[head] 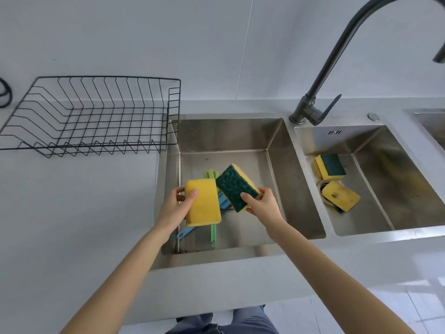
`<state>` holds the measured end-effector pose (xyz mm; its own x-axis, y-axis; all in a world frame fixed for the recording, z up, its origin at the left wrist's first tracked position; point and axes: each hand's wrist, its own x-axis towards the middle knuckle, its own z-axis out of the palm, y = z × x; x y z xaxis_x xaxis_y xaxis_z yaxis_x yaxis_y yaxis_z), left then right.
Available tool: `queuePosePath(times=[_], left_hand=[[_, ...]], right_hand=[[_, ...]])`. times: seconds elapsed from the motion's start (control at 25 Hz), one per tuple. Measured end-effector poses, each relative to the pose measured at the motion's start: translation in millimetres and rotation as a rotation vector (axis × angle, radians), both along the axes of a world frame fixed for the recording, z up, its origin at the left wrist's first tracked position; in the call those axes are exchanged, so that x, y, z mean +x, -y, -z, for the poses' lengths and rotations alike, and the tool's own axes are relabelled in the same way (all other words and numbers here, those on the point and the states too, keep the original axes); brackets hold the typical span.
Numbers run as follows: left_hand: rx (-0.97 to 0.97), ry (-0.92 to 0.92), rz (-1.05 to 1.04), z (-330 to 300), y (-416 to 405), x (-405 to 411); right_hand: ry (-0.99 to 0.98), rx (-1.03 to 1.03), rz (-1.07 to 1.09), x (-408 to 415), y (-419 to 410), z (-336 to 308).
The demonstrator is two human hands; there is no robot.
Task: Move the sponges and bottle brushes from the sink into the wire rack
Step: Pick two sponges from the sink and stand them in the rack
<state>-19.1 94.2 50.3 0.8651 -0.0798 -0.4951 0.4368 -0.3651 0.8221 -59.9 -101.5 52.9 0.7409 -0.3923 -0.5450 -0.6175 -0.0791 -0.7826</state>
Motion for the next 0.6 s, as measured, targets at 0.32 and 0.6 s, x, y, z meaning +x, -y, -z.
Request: queuePosePath(times=[0.32, 0.6], left_hand=[[-0.073, -0.008, -0.029, -11.4, -39.7, -5.5], [-0.004, 0.087, -0.051, -19.6, -46.2, 1.7]], right_hand=[[0.021, 0.226, -0.076, -14.0, -58.1, -17.2], [-0.001, 0.489, -0.246, -5.4, -54.1, -29.4]])
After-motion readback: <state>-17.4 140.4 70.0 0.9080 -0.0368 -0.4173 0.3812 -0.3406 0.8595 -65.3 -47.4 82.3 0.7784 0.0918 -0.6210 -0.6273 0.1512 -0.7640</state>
